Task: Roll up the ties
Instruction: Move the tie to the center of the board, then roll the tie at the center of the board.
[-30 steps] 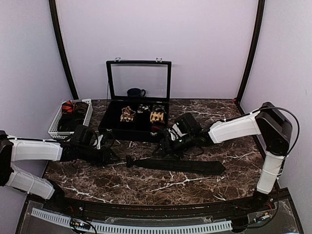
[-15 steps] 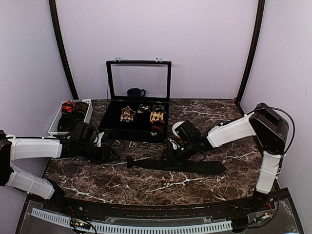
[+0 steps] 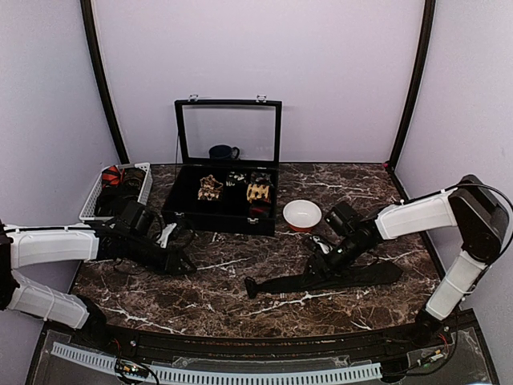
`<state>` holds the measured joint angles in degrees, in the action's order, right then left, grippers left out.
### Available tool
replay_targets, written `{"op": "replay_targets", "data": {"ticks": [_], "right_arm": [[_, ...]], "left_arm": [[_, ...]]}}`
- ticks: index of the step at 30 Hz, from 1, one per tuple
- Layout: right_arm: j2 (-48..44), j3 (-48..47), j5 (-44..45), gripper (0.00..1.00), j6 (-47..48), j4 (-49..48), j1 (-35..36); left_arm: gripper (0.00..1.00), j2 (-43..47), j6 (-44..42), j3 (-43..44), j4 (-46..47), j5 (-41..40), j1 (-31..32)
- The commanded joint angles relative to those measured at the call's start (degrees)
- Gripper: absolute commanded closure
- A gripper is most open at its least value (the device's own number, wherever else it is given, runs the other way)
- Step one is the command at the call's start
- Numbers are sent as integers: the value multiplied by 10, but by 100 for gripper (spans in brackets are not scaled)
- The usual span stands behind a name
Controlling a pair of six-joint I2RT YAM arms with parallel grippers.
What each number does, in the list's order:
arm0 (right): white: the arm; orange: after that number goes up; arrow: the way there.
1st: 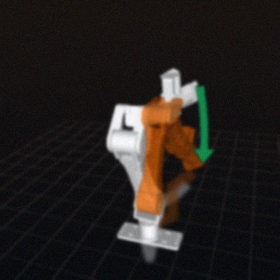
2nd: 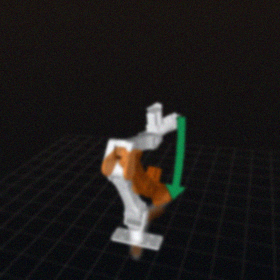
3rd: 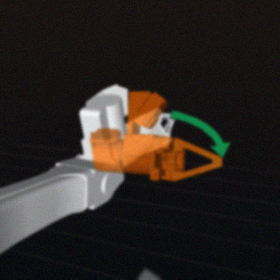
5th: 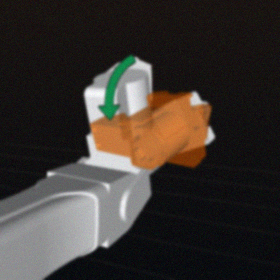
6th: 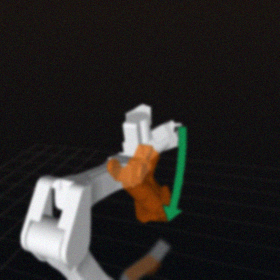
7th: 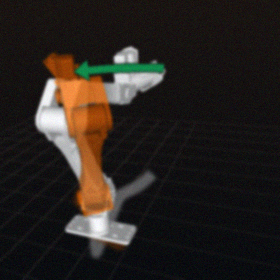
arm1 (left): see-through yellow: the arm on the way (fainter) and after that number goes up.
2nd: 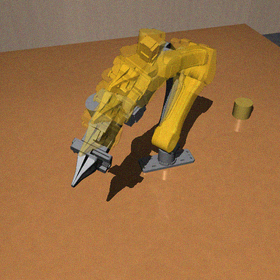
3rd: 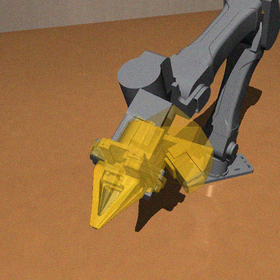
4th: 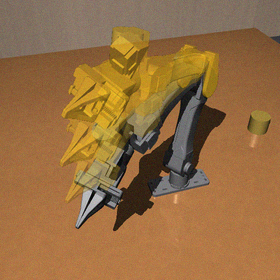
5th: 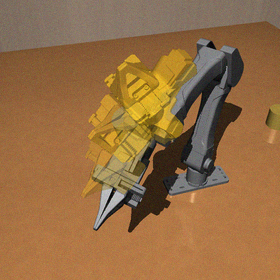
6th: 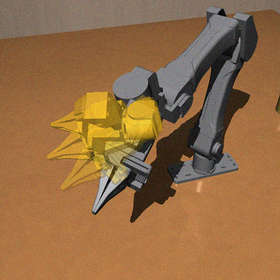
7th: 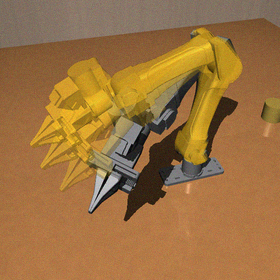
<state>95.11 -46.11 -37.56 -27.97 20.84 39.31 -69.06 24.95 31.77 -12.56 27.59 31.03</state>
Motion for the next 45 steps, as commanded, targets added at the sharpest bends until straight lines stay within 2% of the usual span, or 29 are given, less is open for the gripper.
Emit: {"op": "replay_targets", "data": {"ticks": [1,7,11,15,21,26,32,39,45], "right_arm": [[-22,-28,10,45,68,119,-13],[-33,-77,-17,50,-42,33,7],[-14,-94,-6,59,-95,-22,45],[29,-118,4,73,-127,-60,80],[87,-134,20,83,-135,-83,106],[142,-135,32,88,-122,-86,107],[165,-114,32,90,-125,-112,110],[172,-109,36,91,-115,-107,111],[170,-116,36,91,-108,-98,111]], "left_arm": [[56,-3,-29,17,-2,16,20],[63,-40,20,2,98,26,77],[66,-75,57,-3,166,11,129],[73,-117,84,-2,208,-6,139],[76,-169,107,5,258,6,141],[76,-208,108,14,276,14,148],[76,-256,112,41,301,16,158],[76,-307,110,85,328,32,174],[77,-305,107,99,348,51,193]]}}
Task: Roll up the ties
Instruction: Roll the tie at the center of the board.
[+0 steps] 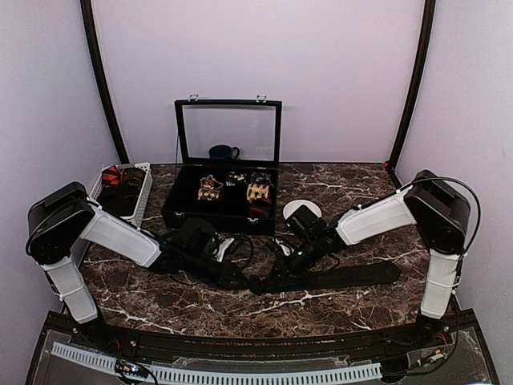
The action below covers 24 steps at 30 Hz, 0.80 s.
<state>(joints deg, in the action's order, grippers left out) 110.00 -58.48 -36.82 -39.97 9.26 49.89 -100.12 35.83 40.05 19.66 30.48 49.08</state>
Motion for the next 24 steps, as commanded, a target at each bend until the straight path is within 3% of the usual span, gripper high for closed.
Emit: {"op": "replay_targets", "data": {"ticks": [1,7,18,24], "right_arm": [[20,5,29,91,14,22,5],[2,-17,37,89,27,52,4],[-35,-70,83,74,85,159,-21],[-64,-64,77,70,91,170,-34]], "left_arm": [[77,9,-2,18,28,23,15],[77,15,5,28,33,17,22],[78,-11,12,44,37,9,22],[78,-21,10,54,29,10,22]]}}
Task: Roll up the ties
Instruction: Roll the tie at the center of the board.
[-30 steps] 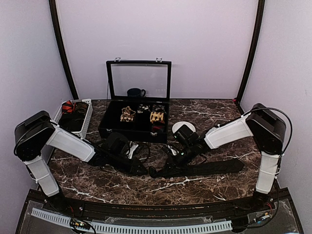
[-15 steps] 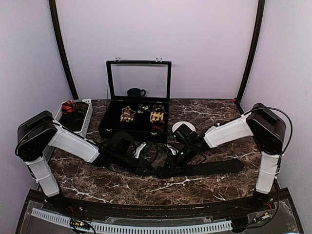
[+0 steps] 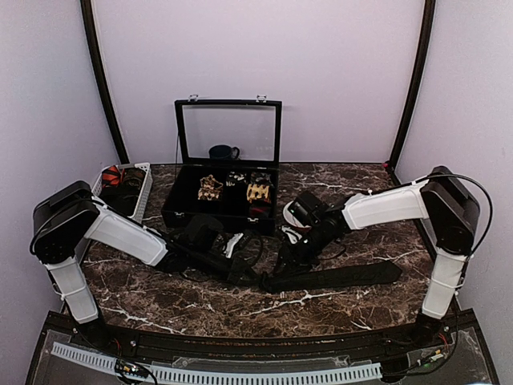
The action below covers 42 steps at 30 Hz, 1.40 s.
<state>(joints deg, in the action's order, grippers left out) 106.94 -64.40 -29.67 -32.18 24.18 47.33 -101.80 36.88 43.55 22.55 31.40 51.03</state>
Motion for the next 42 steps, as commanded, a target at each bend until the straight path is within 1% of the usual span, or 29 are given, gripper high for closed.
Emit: {"op": "replay_targets", "data": {"ticks": [1,3,9,11,16,26,37,39,42], "right_arm": [[-40,1,-2,69,10,15,-10],[-57,13,-21,67,-2,-1,-10],[-104,71,-75,58,-74,-101,-9],[-101,74,-78,57,-86,-115,-7],[-64,50,-72,59,-90,-111,11],[-14,34,-53,66,-80,-94,20],[11,38,-43,82,-82,-96,25],[16,46,-39,84,-80,-94,24],[20,59,-35,86,-80,-93,24]], "left_arm": [[78,-5,-1,21,2,1,3],[78,-8,0,26,-1,2,4],[79,-23,-2,46,-14,1,5],[79,-31,-2,52,-19,3,5],[79,-46,-4,68,-30,8,6],[79,-52,-8,73,-40,8,6],[79,-51,-20,80,-56,8,6],[76,-38,-25,70,-56,0,4],[62,-10,-32,39,-24,-5,2]]}}
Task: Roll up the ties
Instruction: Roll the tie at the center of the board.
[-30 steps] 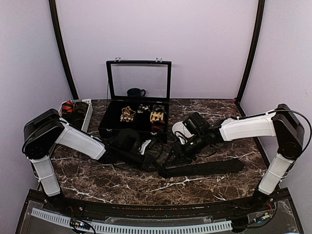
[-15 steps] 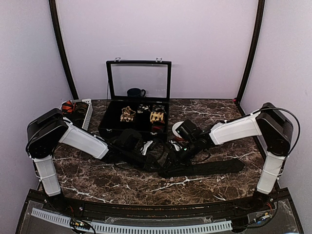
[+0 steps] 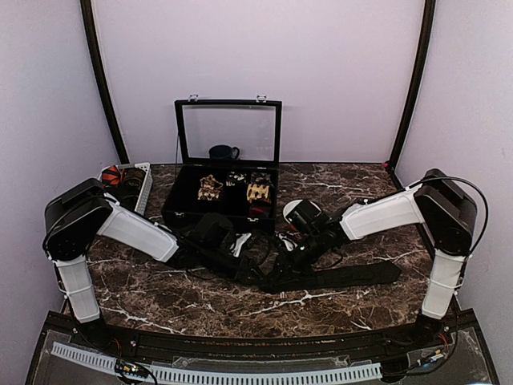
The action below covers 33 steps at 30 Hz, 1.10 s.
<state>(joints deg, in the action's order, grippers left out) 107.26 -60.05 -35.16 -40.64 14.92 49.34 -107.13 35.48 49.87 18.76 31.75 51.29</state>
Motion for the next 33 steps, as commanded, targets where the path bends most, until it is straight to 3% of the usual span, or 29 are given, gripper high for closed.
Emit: {"op": "replay_targets", "data": {"ticks": [1,6,12,17,21,28,33], "right_arm": [[19,18,22,87,5,-1,4],[21,29,29,89,6,-1,3],[24,42,33,91,10,-1,-3],[24,48,33,91,18,1,-11],[24,53,31,92,23,4,-17],[19,71,30,95,28,5,-27],[19,74,27,95,37,8,-35]], "left_arm": [[56,52,-21,-35,29,-10,0],[37,111,-95,-95,73,-45,0],[28,150,-285,-169,164,-57,3],[28,112,-403,-152,170,-58,17],[29,70,-449,-137,203,-63,28],[34,6,-469,-117,263,-87,44],[45,-29,-486,-91,264,-97,55]]}}
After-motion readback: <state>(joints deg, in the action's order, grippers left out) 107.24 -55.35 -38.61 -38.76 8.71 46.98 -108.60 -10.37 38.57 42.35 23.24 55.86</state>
